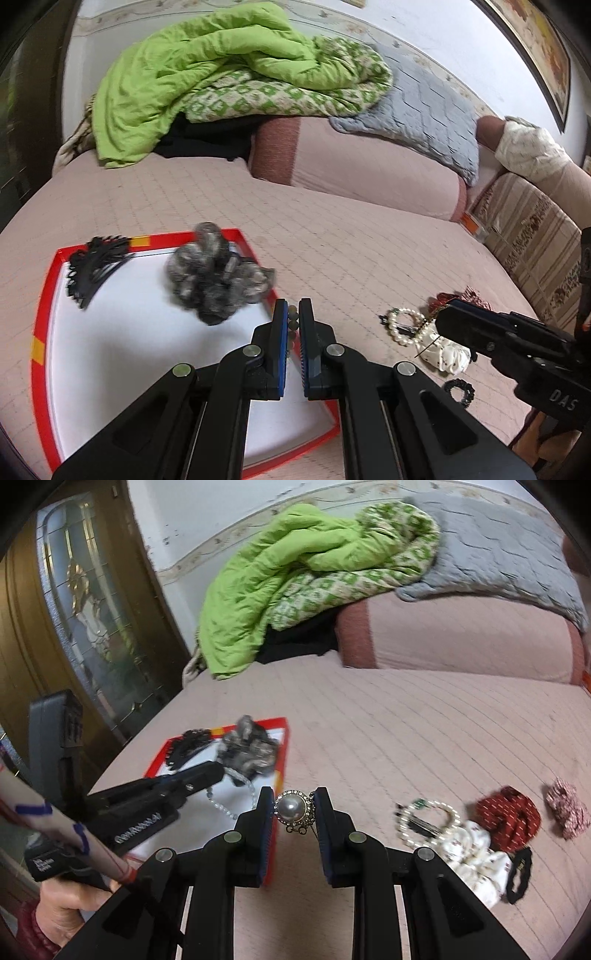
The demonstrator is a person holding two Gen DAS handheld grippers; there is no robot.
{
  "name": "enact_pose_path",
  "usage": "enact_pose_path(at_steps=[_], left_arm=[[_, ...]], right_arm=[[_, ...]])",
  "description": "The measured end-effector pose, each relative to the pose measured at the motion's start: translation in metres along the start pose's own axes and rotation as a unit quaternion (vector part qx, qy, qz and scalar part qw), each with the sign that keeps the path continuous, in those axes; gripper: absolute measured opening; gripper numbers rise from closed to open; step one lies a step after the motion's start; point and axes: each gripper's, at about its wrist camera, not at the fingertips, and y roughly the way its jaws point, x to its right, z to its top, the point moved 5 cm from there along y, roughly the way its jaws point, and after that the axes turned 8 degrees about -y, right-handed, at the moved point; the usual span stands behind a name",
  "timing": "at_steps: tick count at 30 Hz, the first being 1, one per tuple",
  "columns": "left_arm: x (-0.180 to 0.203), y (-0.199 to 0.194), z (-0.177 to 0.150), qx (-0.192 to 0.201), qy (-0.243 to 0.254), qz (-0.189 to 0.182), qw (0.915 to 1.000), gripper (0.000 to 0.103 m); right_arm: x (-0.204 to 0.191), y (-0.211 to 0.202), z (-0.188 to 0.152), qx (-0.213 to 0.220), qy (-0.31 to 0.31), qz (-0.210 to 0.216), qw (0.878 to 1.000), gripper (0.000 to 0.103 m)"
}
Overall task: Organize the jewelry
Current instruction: 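Carry the bead bracelet and pearl brooch in both tools into the tray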
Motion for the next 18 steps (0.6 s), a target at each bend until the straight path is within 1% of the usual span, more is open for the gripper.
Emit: enact_pose_path(at_steps=[6, 10, 16, 18], left_arm=[[-0.034, -0.012, 0.011, 0.013, -0.031, 0.017, 0.9993, 0.005], [-0.064, -0.019, 0.019, 0.021, -0.05, 0.04, 0.9977, 0.005], [-0.105, -0.019, 0.022, 0.015, -0.079, 0.081, 0.9935, 0.005], [-0.117, -0.019, 0.022, 0.012, -0.092, 0.087, 0.9919, 0.005]], right_arm=[[-0.027, 0.012, 0.015, -0.004, -0.011, 0.024, 1.0, 0.024], [-0.043, 0.019, 0.024, -0.004, -0.02, 0.036, 0.999, 0.024], [-0.069, 0.037, 0.035, -0.018, -0.035, 0.06, 0.997, 0.024], [-0.077, 0.043, 0.038, -0.022, -0.039, 0.067, 0.997, 0.024]])
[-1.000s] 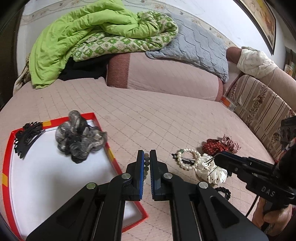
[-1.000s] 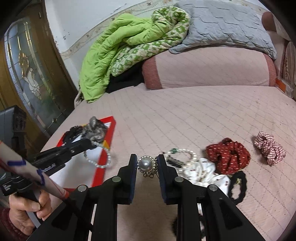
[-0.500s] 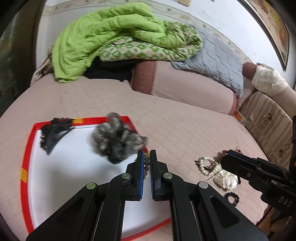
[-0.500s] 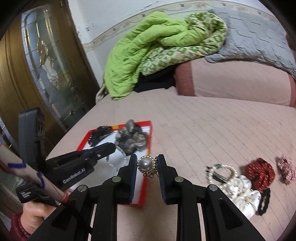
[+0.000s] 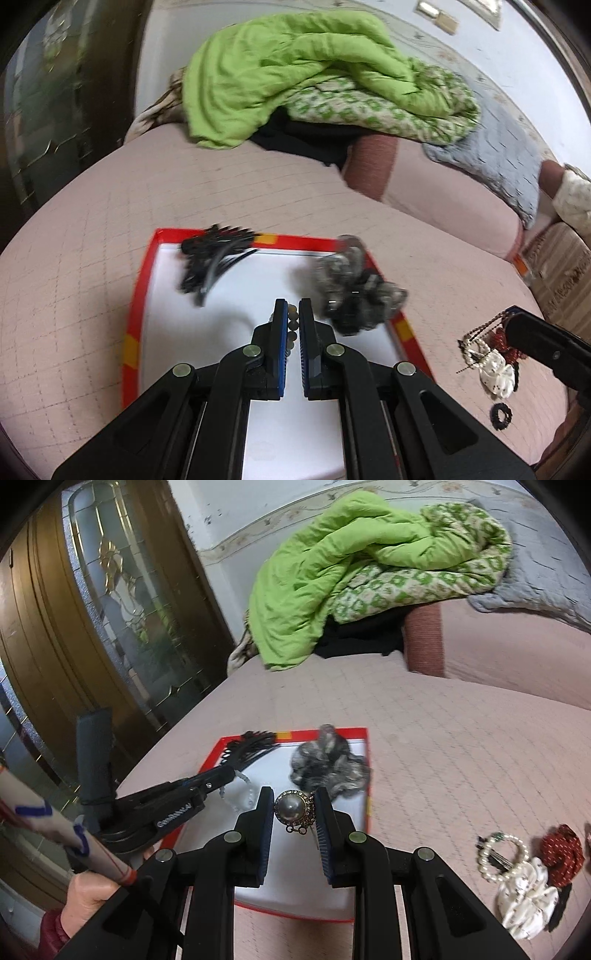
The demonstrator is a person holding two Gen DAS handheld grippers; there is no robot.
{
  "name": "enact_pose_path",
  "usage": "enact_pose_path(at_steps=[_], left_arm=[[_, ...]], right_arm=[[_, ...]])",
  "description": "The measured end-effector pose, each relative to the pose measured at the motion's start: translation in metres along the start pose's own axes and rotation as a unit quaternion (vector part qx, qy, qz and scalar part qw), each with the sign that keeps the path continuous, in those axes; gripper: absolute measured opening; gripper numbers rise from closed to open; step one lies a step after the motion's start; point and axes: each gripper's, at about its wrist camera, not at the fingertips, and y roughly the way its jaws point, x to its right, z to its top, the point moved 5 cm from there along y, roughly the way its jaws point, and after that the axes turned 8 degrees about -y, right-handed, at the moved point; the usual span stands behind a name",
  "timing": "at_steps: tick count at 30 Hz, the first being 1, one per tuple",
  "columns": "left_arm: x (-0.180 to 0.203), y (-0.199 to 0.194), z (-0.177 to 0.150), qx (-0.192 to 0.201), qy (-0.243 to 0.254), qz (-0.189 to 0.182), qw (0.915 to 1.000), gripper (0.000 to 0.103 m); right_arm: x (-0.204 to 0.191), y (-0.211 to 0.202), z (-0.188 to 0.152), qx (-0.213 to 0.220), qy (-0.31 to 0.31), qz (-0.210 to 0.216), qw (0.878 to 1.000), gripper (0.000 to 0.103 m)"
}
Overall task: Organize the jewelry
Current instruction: 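Carry the bead bracelet and pearl brooch in both tools into the tray, then open both tools to release the bracelet and brooch onto the tray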
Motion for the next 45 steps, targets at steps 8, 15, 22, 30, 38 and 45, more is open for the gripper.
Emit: enact_pose_path(at_steps=[8, 15, 22, 30, 38, 45], left_arm=[[-0.029, 0.005, 0.004, -0.008, -0.033, 0.018, 0.9993, 0.005], [-0.04, 0.014, 0.006, -0.016, -0.045, 0.028, 0.9985, 0.005], [-0.057, 0.017, 0.014, -0.013, -0.068, 0.034, 0.997, 0.005], [-0.068, 0.025, 0.015, -0.024, -0.08, 0.045, 0.9955, 0.005], [-0.067, 0.032, 0.014, -0.03, -0.075, 0.057, 0.9951, 0.005], [-0.065, 0.036, 0.012, -0.034, -0.069, 0.067, 0.9947, 0.006]], right_arm=[[-0.025, 0.039, 0.022, -0.028, -0.009, 0.035, 0.999, 0.024], [-0.029, 0.085, 0.034, -0.062, -0.003, 0.05, 0.997, 0.024], [-0.028, 0.13, 0.036, -0.099, 0.002, 0.05, 0.994, 0.024], [-0.029, 0.171, 0.032, -0.129, 0.001, 0.041, 0.991, 0.024], [-0.02, 0.199, 0.028, -0.15, 0.015, 0.035, 0.988, 0.024], [-0.023, 0.211, 0.023, -0.162, 0.013, 0.035, 0.986, 0.024]])
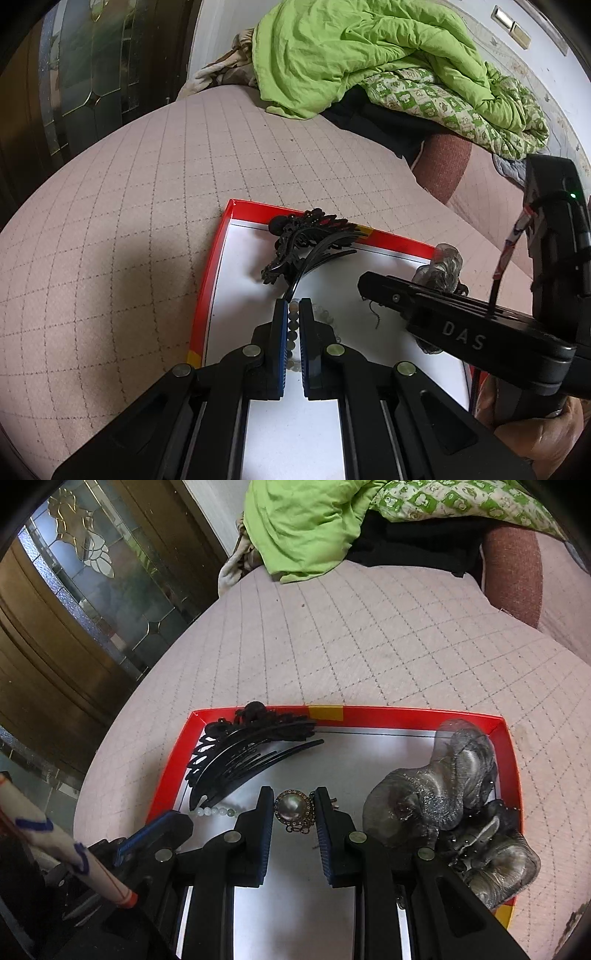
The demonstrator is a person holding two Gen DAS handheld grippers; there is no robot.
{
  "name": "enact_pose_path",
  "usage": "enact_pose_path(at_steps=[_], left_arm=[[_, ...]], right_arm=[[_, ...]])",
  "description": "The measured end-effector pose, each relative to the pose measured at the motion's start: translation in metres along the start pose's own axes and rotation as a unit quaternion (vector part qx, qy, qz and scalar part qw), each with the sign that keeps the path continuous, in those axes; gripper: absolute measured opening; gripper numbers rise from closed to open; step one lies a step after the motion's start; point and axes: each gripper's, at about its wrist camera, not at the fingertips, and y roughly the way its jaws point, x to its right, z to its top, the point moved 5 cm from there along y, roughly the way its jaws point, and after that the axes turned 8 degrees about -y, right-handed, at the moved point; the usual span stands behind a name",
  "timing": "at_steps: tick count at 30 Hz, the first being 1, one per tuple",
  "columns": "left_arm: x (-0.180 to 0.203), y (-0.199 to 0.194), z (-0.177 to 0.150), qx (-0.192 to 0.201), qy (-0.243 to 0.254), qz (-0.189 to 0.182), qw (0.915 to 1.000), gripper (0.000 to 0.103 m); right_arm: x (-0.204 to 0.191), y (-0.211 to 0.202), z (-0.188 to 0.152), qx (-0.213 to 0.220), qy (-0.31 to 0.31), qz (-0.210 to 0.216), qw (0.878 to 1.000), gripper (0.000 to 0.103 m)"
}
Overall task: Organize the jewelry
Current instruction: 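Open both tools to release the bracelet and brooch onto the tray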
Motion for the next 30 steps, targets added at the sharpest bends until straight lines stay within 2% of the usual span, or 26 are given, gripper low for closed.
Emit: enact_pose_path(at_steps=[21, 30], left_arm=[[-0.001, -0.001, 0.0, 0.001, -0.004, 0.007, 1.0, 0.006], [0.005, -0.012, 0.004, 0.024, -0.002, 0.005, 0.9997, 0.006]], right_arm=[[0.006, 0.006, -0.001, -0.01, 0.021, 0.006, 1.0, 0.025], [0.003, -0.027, 0.0, 0.02, 0.022, 0.023, 0.999, 0.025]])
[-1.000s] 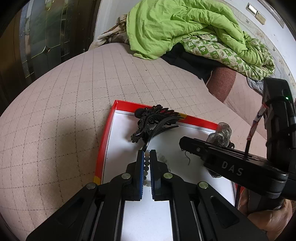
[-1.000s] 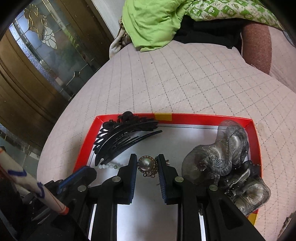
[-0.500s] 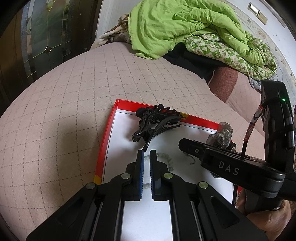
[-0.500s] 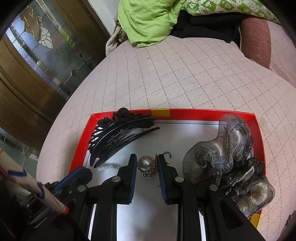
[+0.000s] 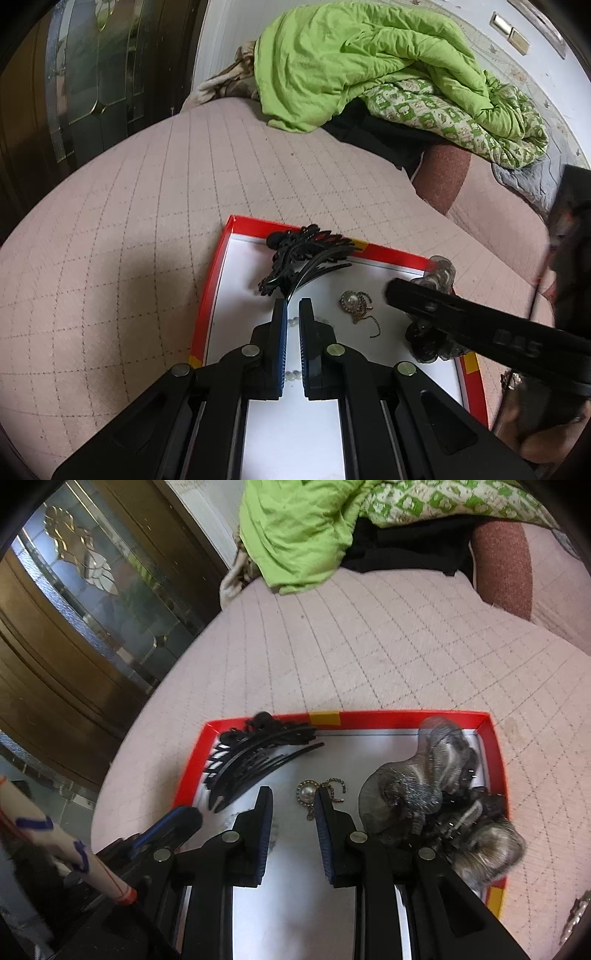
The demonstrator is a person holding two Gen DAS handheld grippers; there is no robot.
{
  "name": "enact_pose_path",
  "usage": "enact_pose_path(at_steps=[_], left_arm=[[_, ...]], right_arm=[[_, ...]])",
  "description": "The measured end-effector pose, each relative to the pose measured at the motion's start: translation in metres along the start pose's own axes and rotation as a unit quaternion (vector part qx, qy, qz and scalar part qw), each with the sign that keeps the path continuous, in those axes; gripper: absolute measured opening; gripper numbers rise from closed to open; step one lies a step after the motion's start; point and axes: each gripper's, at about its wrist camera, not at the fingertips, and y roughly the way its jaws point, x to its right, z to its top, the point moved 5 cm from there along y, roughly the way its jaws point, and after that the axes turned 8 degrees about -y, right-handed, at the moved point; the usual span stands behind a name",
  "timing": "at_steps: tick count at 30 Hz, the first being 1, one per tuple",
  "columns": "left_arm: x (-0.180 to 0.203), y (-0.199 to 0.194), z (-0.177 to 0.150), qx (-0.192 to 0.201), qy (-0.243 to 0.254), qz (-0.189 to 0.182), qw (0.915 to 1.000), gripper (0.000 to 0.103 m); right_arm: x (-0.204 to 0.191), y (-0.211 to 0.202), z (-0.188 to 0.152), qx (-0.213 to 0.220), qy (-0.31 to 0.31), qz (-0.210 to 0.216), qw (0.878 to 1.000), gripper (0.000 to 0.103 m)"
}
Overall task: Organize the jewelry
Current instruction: 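Open both tools to release the bracelet and brooch onto the tray, then move both open tools back toward the remaining jewelry pile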
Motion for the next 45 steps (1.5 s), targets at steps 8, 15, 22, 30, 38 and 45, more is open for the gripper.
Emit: enact_pose_path(at_steps=[8, 15, 22, 30, 38, 45], left_arm=[[0.022, -0.025, -0.003, 0.046, 0.035, 0.017, 0.9982, 0.03], [0.062, -0.057, -0.034, 0.063, 0.089, 0.0, 0.9941, 0.03], [0.125, -0.092, -0.083, 0.066, 0.146, -0.032, 0.9865, 0.03], [0.194, -0.135, -0.144, 0.054, 0.218, -0.075, 0.9716, 0.031], [0.244, -0.174, -0.173, 0.052, 0.256, -0.104, 0.9596, 0.041], [0.275, -0.143, -0.213, -0.03, 0.267, -0.138, 0.9532, 0.043]], right_arm=[[0.009, -0.065, -0.026, 0.045, 0.018, 0.026, 0.998, 0.025], [0.037, -0.138, -0.083, 0.082, 0.044, 0.028, 0.995, 0.025], [0.08, -0.235, -0.159, 0.128, 0.067, -0.031, 0.989, 0.025], [0.137, -0.33, -0.235, 0.179, 0.139, -0.076, 0.971, 0.026], [0.155, -0.41, -0.266, 0.235, 0.149, -0.123, 0.952, 0.04], [0.165, -0.389, -0.281, 0.212, 0.141, -0.131, 0.958, 0.047]])
